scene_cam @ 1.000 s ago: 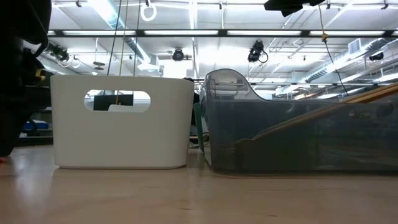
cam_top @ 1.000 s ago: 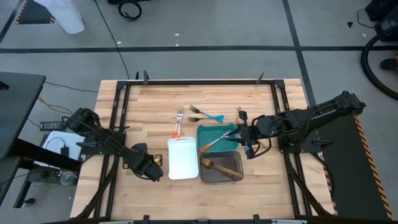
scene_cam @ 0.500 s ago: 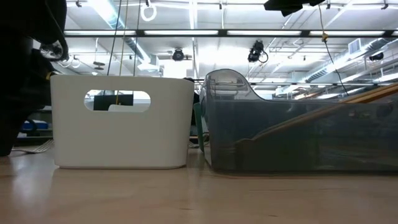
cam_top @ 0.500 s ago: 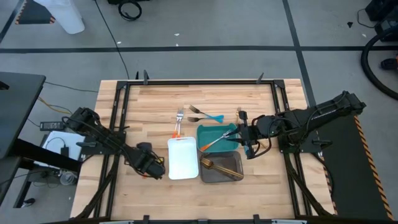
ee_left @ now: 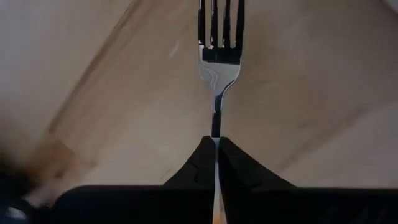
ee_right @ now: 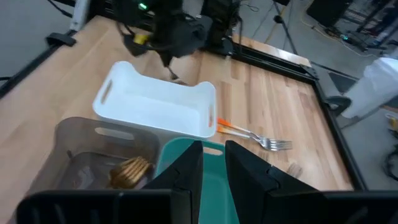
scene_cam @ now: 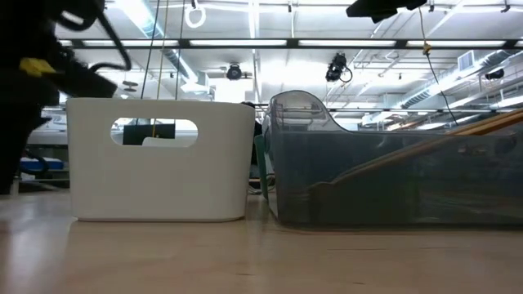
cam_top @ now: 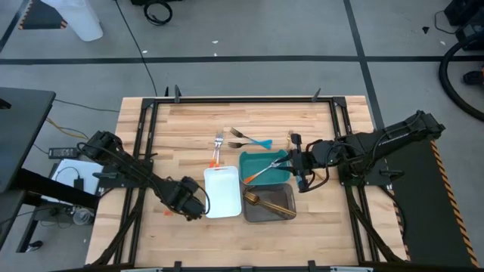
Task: Sort silverware by color (type)
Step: Put the white-orange fork into the green bin
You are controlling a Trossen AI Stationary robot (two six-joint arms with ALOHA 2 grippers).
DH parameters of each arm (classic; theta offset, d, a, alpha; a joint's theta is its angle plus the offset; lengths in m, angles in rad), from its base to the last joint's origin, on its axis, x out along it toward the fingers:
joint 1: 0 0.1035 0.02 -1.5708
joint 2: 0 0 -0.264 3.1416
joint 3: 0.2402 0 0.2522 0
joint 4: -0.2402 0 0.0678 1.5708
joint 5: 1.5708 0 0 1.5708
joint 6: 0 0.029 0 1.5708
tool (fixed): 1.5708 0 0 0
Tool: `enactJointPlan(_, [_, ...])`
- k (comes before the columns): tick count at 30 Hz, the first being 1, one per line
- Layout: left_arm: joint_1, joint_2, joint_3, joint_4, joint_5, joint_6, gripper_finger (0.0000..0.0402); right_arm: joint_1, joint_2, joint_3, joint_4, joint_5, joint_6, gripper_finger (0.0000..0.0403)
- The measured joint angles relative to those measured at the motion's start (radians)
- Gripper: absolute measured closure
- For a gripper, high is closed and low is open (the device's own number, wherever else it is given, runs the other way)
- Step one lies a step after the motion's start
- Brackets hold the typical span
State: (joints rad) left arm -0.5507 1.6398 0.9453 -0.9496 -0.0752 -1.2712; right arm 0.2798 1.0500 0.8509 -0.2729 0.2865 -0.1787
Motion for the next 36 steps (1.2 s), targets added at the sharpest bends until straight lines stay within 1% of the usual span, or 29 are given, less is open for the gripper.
enactJointPlan(3, [0.000, 0.000, 0.058, -0.073, -0.008, 0.134, 0.0391, 0.000, 0.000, 0.000, 0.001, 0.032, 0.000, 0.0323])
enactJointPlan(7, [0.000, -0.002, 0.162, -0.222, -0.046, 0.269, 0.0391, 0.000, 0.000, 0.000, 0.002, 0.057, 0.009, 0.0323])
enactJointPlan(9, [0.000, -0.002, 0.225, -0.311, -0.091, 0.316, 0.0391, 0.000, 0.000, 0.000, 0.002, 0.060, 0.037, 0.0323])
enactJointPlan(12, [0.005, -0.003, 0.321, -0.405, -0.203, 0.375, 0.0391, 0.000, 0.000, 0.000, 0.002, 0.060, 0.095, 0.0323])
enactJointPlan(16, [0.048, -0.004, 0.416, -0.402, -0.307, 0.481, 0.0391, 0.000, 0.000, 0.000, 0.001, 0.060, 0.172, 0.0323])
enactJointPlan(19, [0.103, -0.005, 0.444, -0.329, -0.338, 0.565, 0.0390, 0.000, 0.000, 0.000, -0.011, 0.060, 0.249, 0.0323])
enactJointPlan(24, [0.232, -0.004, 0.444, -0.130, -0.351, 0.647, 0.0390, 0.001, 0.000, 0.000, -0.092, 0.060, 0.397, 0.0323])
enactJointPlan(26, [0.289, -0.004, 0.444, -0.022, -0.346, 0.691, 0.0390, 0.002, 0.000, 0.000, -0.139, 0.064, 0.457, 0.0323])
enactJointPlan(29, [0.368, -0.004, 0.444, 0.145, -0.296, 0.779, 0.0390, 0.002, 0.000, 0.000, -0.223, 0.098, 0.561, 0.0323])
enactJointPlan(33, [0.458, 0.013, 0.445, 0.393, -0.175, 0.850, 0.0390, 0.002, 0.000, 0.000, -0.360, 0.199, 0.708, 0.0323])
enactJointPlan(36, [0.500, 0.047, 0.445, 0.565, -0.139, 0.918, 0.0390, 0.002, -0.001, 0.000, -0.434, 0.271, 0.770, 0.0323])
